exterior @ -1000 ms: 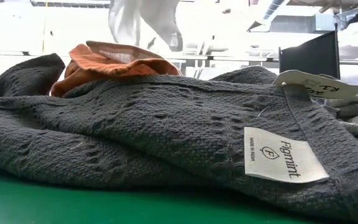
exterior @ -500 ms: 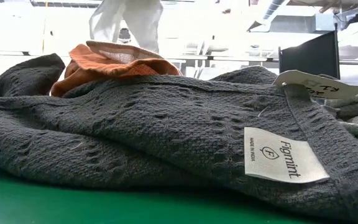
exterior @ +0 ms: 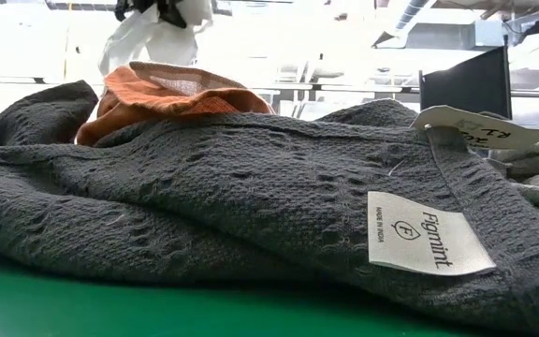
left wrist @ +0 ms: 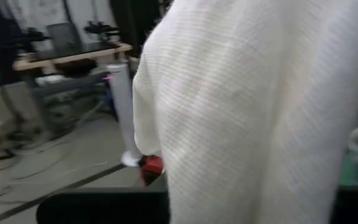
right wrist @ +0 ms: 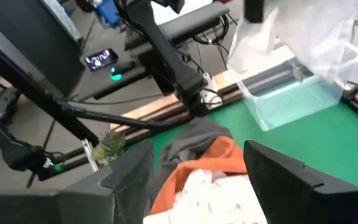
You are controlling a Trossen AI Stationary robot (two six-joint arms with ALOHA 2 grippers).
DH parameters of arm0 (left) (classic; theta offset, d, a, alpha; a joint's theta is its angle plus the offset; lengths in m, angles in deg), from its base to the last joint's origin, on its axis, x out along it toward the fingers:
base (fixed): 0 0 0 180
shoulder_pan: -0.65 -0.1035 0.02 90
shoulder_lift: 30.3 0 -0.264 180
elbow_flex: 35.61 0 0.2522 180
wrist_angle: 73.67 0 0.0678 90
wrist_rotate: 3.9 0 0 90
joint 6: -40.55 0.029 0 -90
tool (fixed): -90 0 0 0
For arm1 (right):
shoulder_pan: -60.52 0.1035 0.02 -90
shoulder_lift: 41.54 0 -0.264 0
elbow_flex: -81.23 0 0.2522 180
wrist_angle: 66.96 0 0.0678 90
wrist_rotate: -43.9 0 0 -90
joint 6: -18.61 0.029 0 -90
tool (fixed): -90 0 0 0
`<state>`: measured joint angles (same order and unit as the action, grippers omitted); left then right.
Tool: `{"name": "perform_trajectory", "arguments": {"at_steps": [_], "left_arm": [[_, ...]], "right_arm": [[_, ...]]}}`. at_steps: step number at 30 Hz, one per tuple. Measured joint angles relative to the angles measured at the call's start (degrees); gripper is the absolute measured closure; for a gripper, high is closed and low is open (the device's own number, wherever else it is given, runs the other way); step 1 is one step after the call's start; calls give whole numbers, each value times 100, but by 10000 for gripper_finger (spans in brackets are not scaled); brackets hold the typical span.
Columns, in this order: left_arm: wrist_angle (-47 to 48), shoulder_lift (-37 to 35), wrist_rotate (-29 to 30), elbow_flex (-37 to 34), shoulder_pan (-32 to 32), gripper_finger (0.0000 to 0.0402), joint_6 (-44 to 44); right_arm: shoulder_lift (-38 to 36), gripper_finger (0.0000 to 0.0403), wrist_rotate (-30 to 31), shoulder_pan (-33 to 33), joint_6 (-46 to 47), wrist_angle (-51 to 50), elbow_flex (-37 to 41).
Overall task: Sort towels by color in basket
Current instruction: Put the white towel into the left transparent bin
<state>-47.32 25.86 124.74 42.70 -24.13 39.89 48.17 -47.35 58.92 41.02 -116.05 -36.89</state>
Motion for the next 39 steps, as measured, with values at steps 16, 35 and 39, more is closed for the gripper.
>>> {"name": "perform_trajectory", "arguments": {"at_steps": [16,35,39], "left_arm": [[1659,741,1233,-22,-955,399,-851],[-957,662,59,-1379,-1995,399,-173],[-1354,349,161,-1963,-1995,399,-568]], "right_arm": [[0,127,138,-285,-1871,-89,0],[-46,127,122,-534,-1906,-218,0],[-46,127,134,-530,-1843,-218,0]]}}
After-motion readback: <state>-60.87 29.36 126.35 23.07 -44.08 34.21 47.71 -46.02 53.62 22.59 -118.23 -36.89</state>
